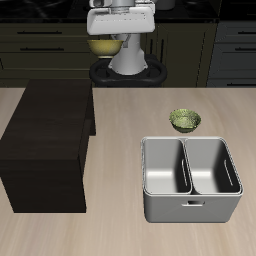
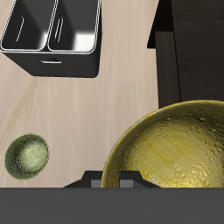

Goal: Place the yellow bowl on top of the shelf

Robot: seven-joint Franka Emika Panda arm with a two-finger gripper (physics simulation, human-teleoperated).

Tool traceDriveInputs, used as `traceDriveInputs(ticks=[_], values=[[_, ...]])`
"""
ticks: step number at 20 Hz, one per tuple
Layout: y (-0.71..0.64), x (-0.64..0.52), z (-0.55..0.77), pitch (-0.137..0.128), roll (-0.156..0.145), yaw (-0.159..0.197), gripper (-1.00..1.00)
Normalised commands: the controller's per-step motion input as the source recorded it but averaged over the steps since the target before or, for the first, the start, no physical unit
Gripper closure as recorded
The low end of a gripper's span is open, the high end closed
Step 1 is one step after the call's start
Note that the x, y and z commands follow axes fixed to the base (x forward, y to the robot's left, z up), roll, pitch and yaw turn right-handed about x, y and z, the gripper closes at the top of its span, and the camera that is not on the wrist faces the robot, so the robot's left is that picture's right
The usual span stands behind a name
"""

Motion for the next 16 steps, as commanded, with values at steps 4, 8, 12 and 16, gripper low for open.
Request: traceDriveInputs(ticks=[4, 8, 12, 16], values=[[-0.30, 0.12, 0.16, -0.001, -0.050, -0.017, 1.00], [-0.20, 0.16, 0.05, 0.028, -0.032, -0.016, 1.00], [-0.27, 0.21, 0.14, 0.014, -0.072, -0.022, 1.00], [-0.22, 0.30, 0.07, 0.070, -0.012, -0.013, 1.00]])
